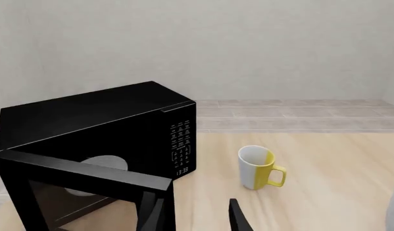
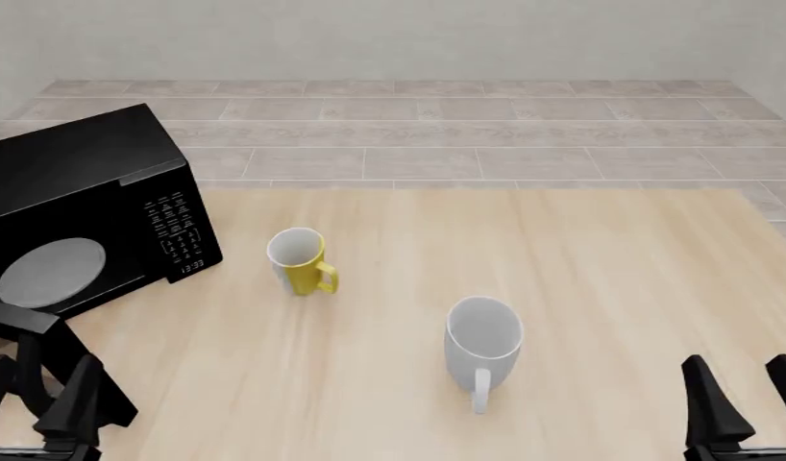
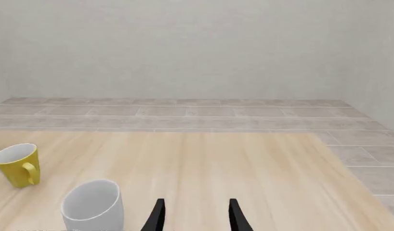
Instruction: Close the microwave.
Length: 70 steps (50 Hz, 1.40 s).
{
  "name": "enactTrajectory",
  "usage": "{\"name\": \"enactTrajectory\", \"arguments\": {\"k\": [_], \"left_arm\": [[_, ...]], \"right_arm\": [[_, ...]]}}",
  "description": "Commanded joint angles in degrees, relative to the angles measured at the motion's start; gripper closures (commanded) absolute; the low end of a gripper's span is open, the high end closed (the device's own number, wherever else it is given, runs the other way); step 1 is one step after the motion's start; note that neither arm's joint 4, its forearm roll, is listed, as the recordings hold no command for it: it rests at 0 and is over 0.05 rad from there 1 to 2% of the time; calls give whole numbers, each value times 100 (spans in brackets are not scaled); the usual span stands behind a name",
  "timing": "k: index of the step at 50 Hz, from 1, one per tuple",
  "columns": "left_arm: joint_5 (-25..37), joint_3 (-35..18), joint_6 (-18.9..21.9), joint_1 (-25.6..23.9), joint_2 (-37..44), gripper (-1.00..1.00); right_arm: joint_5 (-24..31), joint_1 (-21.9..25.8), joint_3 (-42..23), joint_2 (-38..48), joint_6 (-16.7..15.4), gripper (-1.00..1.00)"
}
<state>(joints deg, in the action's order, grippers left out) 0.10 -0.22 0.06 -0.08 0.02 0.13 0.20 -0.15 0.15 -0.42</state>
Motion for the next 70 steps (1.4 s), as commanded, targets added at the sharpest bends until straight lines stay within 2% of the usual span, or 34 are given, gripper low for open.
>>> {"name": "enactTrajectory", "arguments": {"k": [1, 5, 7, 10, 15, 17, 25, 28, 29, 36, 37, 41, 44, 45, 47, 56, 63, 70], "left_arm": [[77, -75, -30, -37, 5, -100], [82, -103, 80, -37, 1, -100], [-6, -95, 194, 130, 0, -100], [115, -78, -6, 39, 24, -100], [84, -88, 141, 138, 22, -100], [-38, -53, 100, 298, 166, -100], [-634, 20, -6, 440, 932, -100], [-616, 21, 234, 517, 902, -100], [-632, 21, 153, 488, 939, -100], [-1295, 21, 233, 603, 1824, -100], [-1649, 21, 280, 601, 2253, -100], [-2293, 21, 206, 696, 2979, -100], [-2513, 21, 231, 657, 3255, -100], [-2669, 22, 310, 678, 3451, -100], [-3030, 22, 219, 683, 3911, -100], [-3644, 22, 99, 777, 4655, -100], [-4368, 22, -37, 744, 5602, -100], [-4675, 22, -2, 829, 5900, -100]], "right_arm": [[64, 65, -141, 22, -198, -100], [101, 73, -161, 3, -227, -100], [53, 66, -170, 33, -263, -100], [57, 73, -130, 8, -332, -100], [76, 125, -212, 33, -332, -100], [97, 108, -212, 9, -370, -100], [58, 117, -234, 30, -329, -100], [15, 95, -214, 32, -303, -100], [-6, 67, -202, 30, -293, -100], [-50, 108, -156, 21, -270, -100], [-41, 107, -174, 18, -239, -100], [-70, 76, -160, 17, -244, -100], [-104, 75, -89, -4, -282, -100], [-117, 77, -75, -4, -272, -100], [-112, 84, -125, 8, -232, -100], [-126, 106, -119, -11, -233, -100], [-229, 201, -97, -13, -211, -100], [-253, 242, -82, -13, -240, -100]]}}
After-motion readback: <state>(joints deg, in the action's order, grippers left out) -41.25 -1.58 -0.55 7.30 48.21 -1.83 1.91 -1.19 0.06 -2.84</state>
